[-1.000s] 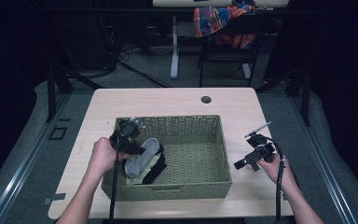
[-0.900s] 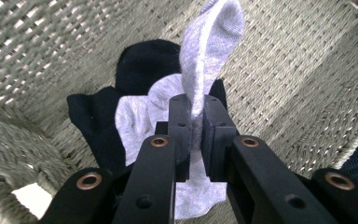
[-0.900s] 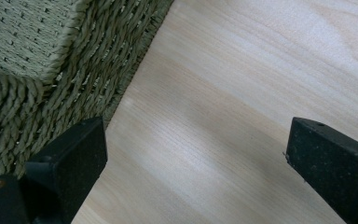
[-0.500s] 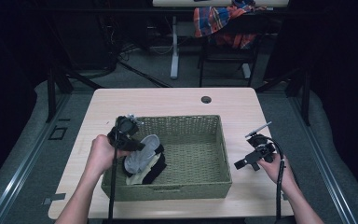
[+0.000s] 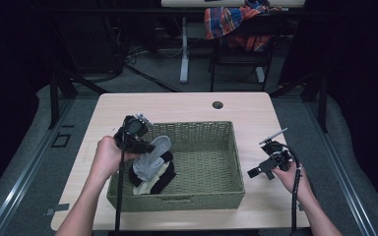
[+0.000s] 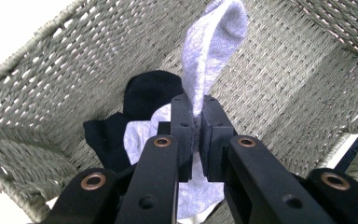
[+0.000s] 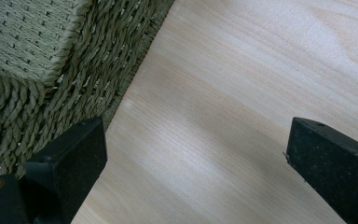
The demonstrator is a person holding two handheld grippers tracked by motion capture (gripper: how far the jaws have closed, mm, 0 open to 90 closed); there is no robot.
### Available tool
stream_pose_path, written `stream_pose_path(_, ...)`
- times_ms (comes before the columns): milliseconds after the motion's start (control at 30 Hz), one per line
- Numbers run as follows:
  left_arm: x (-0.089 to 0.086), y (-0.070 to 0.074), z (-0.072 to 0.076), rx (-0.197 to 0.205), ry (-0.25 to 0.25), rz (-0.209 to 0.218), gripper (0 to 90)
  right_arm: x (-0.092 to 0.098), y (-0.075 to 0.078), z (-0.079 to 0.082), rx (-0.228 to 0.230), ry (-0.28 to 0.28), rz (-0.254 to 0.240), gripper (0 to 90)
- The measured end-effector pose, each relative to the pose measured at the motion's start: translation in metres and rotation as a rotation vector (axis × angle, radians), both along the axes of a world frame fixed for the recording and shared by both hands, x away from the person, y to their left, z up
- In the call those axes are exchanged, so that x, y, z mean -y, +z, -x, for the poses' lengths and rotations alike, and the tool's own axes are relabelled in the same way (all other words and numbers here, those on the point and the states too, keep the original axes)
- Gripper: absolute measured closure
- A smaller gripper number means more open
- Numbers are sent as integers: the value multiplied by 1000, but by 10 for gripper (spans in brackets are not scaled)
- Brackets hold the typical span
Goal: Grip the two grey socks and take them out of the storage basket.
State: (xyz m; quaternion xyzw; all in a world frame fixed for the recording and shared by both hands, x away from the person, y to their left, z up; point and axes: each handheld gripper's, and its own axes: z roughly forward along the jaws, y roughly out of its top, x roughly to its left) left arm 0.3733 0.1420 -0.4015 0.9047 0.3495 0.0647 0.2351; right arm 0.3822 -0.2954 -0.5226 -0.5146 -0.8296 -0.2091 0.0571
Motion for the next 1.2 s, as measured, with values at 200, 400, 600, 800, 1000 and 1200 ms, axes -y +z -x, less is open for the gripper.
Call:
stream_pose_path(200,5,4,-4,0,-6,-20,858,1,2,-2,-19,41,16,49)
stream_pose_path(400,8,8,-11,-4,-9,-17,858,0,2,0,-7,16,3,48)
stream_pose_path(600,9,14,-15,-5,-7,-25,858,2,2,-1,-11,28,11,48)
stream_pose_path(800,10,18,-18,7,1,-35,858,1,-1,-3,-16,23,5,50)
stream_pose_path(1000,8,30,-21,23,11,-39,859,-1,2,-1,-8,30,12,50)
stream_pose_path(1200,1,42,-25,32,27,-50,859,1,4,-1,-14,30,18,54)
